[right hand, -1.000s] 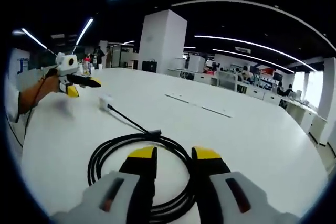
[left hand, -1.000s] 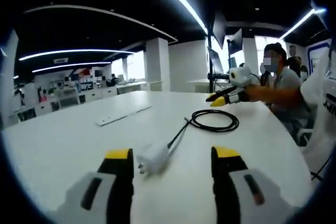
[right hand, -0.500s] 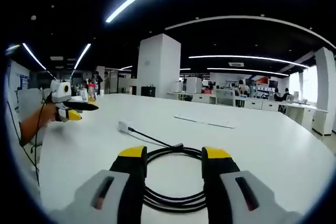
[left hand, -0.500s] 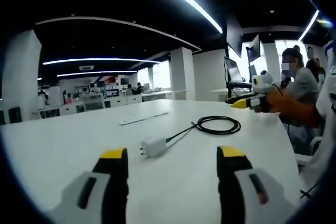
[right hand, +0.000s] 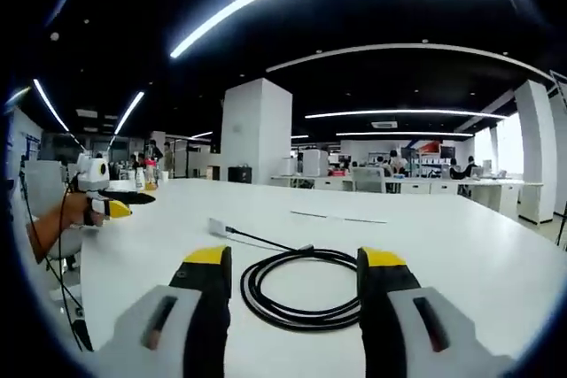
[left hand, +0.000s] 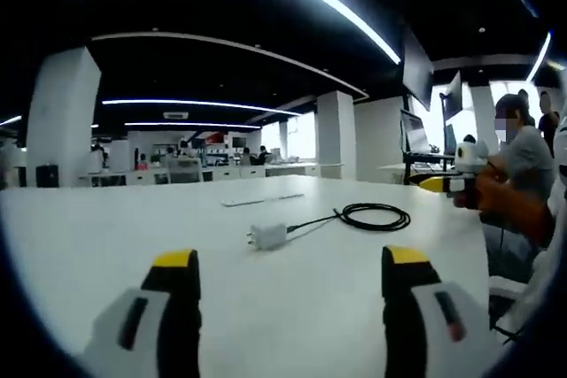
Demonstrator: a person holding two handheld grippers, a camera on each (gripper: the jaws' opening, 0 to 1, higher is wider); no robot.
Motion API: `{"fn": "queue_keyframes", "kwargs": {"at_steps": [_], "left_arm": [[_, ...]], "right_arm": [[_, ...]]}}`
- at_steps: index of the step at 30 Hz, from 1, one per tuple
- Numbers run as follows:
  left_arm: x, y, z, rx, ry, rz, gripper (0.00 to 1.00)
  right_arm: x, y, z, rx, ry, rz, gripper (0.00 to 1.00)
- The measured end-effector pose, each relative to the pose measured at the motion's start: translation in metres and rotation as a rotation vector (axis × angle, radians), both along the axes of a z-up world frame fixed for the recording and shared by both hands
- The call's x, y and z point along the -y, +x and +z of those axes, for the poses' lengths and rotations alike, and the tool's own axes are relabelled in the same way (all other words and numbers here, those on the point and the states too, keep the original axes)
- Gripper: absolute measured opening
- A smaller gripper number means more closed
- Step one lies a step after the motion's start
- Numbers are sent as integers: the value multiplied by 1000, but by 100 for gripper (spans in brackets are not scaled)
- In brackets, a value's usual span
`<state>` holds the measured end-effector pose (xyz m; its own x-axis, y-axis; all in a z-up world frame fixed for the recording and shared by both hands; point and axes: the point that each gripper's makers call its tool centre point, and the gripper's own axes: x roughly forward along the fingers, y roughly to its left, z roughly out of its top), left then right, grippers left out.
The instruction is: Plug the desk Type‑C cable into the charger adapter.
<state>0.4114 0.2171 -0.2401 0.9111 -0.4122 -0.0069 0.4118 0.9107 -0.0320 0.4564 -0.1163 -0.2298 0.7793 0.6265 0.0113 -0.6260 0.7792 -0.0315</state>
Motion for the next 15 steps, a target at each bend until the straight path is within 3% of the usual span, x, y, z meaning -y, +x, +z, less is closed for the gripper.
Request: {"fn": "queue_keyframes", "kwargs": {"at_steps": [5,9,15], "left_arm": [[1,-8,4,27,2,33,93],[0,-16,6,53,-9,53,96],[-6,-21,3,47,-57,90,100]], "right_arm": [[1,-7,-1,16,18,-23,76],[2,-14,-4,16,28,-33,80],[1,-25,-10,2,45,-49,91]]}}
